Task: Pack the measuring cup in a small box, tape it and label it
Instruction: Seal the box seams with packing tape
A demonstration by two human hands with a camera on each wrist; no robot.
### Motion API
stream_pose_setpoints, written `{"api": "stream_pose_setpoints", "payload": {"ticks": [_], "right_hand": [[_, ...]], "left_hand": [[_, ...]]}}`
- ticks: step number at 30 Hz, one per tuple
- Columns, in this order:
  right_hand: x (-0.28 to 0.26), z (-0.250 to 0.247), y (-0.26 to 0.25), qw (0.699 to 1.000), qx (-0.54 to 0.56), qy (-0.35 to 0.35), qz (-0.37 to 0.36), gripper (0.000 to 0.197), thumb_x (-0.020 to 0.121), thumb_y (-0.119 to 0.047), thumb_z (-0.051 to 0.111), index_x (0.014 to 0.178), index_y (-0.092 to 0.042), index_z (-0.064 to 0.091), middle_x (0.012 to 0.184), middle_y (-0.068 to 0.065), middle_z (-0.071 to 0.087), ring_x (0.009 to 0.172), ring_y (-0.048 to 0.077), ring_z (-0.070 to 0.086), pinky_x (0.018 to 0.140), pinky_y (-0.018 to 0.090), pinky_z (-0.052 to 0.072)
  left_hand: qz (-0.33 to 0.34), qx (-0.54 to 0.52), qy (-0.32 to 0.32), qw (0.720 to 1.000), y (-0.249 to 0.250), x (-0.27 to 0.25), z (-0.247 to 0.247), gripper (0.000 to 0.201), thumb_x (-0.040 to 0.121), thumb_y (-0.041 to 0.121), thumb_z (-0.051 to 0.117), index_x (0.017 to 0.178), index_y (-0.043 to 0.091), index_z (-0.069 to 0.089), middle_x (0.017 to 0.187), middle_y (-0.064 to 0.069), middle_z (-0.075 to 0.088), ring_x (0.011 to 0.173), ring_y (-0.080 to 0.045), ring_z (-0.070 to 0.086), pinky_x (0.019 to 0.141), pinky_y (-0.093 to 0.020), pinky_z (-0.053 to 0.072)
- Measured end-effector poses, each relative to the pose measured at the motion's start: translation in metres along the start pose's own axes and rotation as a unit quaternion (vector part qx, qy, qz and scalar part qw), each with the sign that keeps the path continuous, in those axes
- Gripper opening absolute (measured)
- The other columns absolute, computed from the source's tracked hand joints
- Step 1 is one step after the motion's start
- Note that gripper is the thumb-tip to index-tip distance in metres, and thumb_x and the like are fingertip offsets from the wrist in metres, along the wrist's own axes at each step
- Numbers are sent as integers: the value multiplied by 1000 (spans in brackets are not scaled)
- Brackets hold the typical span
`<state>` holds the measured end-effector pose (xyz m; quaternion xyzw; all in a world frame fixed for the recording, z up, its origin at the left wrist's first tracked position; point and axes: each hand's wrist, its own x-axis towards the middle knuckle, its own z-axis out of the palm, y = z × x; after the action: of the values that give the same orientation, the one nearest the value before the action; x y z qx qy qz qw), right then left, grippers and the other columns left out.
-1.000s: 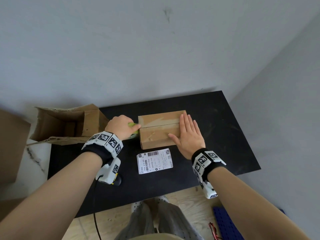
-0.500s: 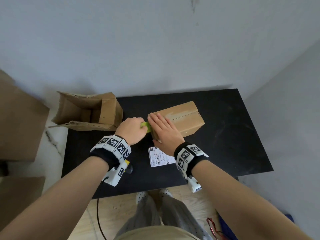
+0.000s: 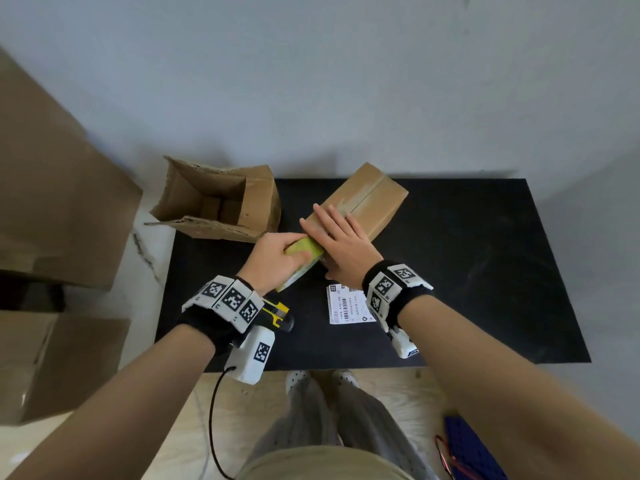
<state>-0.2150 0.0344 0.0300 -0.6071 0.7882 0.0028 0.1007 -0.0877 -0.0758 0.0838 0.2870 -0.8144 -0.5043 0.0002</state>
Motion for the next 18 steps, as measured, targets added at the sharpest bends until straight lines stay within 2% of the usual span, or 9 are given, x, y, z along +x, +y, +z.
{"api": "stream_pose_setpoints", "payload": {"ticks": [2, 5, 7, 9, 11, 15, 18], "right_hand": [[2, -3, 3, 1000, -6, -21, -21, 97, 81, -20, 68, 150, -28, 0, 159, 6, -3, 146, 27, -1, 117, 44, 7], [1, -6, 6, 999, -20, -31, -30, 93, 86, -21, 64, 150, -26, -2, 159, 5, -5, 147, 26, -3, 117, 42, 4], [1, -7, 7, 999, -23, -34, -29, 93, 85, -22, 65, 151, -26, -2, 159, 5, -3, 147, 26, -2, 117, 41, 3], [4, -7, 6, 998, -32, -35, -28, 98, 82, -23, 68, 151, -25, -2, 159, 5, -3, 147, 26, -1, 117, 41, 4], [7, -8, 3, 998, -41, -45, -20, 104, 79, -23, 71, 150, -25, -4, 159, 5, -4, 147, 26, -2, 117, 42, 5], [11, -9, -2, 998, -36, -47, 1, 107, 77, -21, 73, 150, -25, -4, 159, 5, -5, 147, 25, -3, 117, 41, 5], [17, -12, -4, 998, -20, -54, 18, 108, 77, -19, 73, 150, -26, -7, 159, 3, -8, 146, 24, -6, 117, 40, 2]], "left_hand": [[-11, -18, -1, 1000, -5, -1, -3, 30, 88, 10, 61, 117, 13, 64, 97, 3, 65, 82, 2, 58, 74, -10, 44], [-21, -37, -25, 999, -7, 1, -1, 35, 89, 10, 58, 124, 13, 59, 100, 8, 61, 83, 9, 54, 71, -6, 40], [-28, -47, -46, 997, -8, 3, 1, 36, 91, 10, 56, 127, 14, 57, 104, 7, 62, 89, 3, 57, 78, -12, 43], [-49, -33, -58, 997, -16, 5, 1, 32, 92, 14, 56, 123, 16, 61, 108, -2, 67, 97, -14, 62, 89, -29, 48], [-72, -14, -60, 996, -24, 7, 1, 26, 91, 17, 57, 115, 16, 65, 104, -10, 70, 98, -22, 64, 93, -40, 48], [-98, 25, -57, 993, -33, 17, 4, 21, 91, 22, 57, 108, 16, 68, 95, -9, 70, 92, -23, 65, 89, -39, 49], [-118, 65, -57, 989, -43, 22, -2, 27, 91, 28, 57, 112, 13, 66, 101, -10, 69, 98, -25, 62, 91, -39, 47]]}}
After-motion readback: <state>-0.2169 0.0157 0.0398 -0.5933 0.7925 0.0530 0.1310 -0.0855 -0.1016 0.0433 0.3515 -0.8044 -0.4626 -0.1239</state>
